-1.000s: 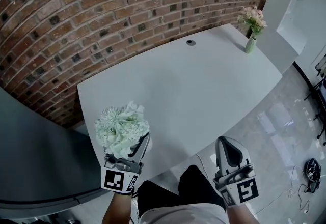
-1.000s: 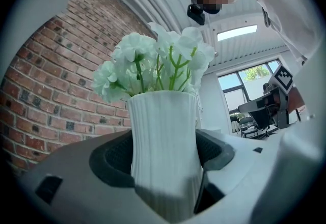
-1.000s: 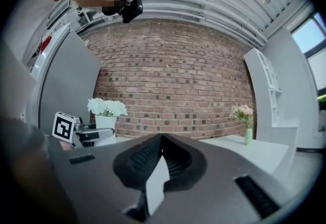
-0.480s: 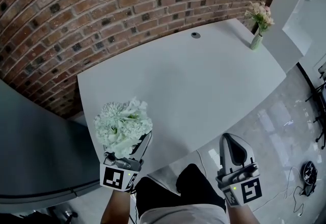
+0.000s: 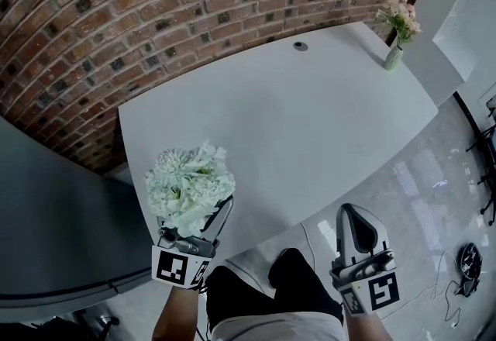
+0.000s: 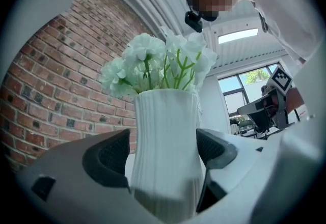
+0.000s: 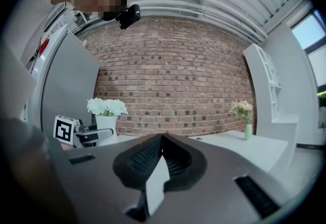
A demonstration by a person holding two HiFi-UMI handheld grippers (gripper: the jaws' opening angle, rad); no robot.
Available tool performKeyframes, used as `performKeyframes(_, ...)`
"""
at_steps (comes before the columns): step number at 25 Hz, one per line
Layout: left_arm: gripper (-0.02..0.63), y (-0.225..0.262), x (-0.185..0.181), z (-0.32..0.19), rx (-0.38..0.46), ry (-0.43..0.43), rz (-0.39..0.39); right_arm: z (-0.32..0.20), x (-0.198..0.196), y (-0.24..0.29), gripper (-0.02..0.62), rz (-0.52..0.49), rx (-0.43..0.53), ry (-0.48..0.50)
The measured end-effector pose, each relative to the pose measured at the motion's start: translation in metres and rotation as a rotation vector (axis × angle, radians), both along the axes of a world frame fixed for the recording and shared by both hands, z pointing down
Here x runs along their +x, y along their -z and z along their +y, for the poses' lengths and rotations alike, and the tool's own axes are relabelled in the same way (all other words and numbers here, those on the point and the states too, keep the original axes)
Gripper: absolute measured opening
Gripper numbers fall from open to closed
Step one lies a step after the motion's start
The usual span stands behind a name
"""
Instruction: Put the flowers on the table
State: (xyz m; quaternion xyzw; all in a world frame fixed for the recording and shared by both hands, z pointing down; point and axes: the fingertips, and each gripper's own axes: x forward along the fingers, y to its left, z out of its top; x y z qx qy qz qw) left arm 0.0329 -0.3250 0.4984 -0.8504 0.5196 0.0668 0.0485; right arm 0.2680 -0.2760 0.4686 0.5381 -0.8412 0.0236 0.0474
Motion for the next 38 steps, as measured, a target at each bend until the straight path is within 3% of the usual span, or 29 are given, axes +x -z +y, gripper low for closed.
performKeyframes(18, 0.390, 0.017, -0.019, 0.031, -0.087, -0.024, 0.019, 0.027, -0.022, 0.044, 0.015, -0.032, -0.043, -0.026)
performKeyframes(32, 0.387, 0.047, -0.042, 0.088, -0.174, -0.022, 0.026, 0.065, -0.043, 0.093, 0.015, 0.031, -0.030, -0.071)
performKeyframes(38, 0.336, 0.076, -0.052, 0.104, -0.153, -0.030, 0.013, 0.075, -0.055, 0.121, 0.015, 0.028, -0.002, -0.065)
